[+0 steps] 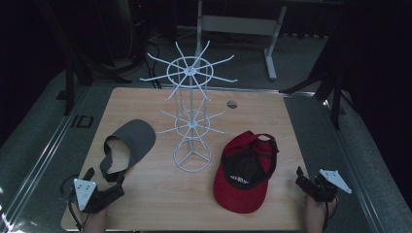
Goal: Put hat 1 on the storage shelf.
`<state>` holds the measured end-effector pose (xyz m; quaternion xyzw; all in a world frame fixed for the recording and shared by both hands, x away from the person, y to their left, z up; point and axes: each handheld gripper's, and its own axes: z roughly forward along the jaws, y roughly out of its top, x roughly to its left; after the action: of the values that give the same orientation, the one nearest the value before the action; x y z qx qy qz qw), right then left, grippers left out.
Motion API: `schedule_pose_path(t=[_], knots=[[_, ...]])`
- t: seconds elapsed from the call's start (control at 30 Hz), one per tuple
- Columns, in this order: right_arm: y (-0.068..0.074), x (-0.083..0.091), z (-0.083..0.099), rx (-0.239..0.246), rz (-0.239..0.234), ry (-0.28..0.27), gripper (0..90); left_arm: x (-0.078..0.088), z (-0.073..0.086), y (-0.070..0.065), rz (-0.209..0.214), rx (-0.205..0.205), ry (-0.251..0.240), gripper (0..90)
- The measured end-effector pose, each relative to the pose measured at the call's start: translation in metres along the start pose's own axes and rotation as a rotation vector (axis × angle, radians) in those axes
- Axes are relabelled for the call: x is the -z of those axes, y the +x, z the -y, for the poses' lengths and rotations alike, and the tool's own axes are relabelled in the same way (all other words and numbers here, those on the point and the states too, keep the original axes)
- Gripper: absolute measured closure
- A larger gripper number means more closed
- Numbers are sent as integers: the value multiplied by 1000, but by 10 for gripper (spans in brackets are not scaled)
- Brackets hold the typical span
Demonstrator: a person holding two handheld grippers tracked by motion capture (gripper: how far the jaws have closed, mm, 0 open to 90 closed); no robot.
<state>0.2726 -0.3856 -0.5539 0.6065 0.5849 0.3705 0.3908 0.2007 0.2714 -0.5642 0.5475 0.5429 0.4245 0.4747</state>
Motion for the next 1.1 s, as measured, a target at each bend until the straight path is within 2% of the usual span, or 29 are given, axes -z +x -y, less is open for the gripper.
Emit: schedule_pose_path(t=[0.1,0.17,0.23,0.33,0.43,0.47,0.53,0.67,0.77,0.83,1.0,1.1], knots=[[0,1,0,-6,-9,4,138,1,-1,-1,-16,-9,-6,12],[0,1,1,-3,-17,12,138,2,-2,-1,-2,6,-10,12],[2,2,1,6,-28,18,138,3,-3,-2,-7,9,-13,12],[3,3,-1,16,-38,21,137,4,-4,-3,9,39,-9,12],[2,8,-7,-23,-73,26,130,4,-4,-5,28,67,-11,12],[2,10,-11,-13,-77,38,120,4,-5,-6,34,71,-13,12],[4,13,-17,0,-75,43,105,5,-5,-8,43,70,-9,12],[10,16,-30,10,-124,57,105,4,-6,-12,56,54,50,12],[16,15,-38,-4,-181,82,108,4,-6,-15,73,59,43,12],[22,15,-45,6,-211,82,108,4,-7,-17,77,50,48,12],[33,10,-60,42,-250,107,120,3,-6,-21,103,35,63,12],[40,3,-70,60,-270,141,119,2,-7,-22,121,46,70,12]])
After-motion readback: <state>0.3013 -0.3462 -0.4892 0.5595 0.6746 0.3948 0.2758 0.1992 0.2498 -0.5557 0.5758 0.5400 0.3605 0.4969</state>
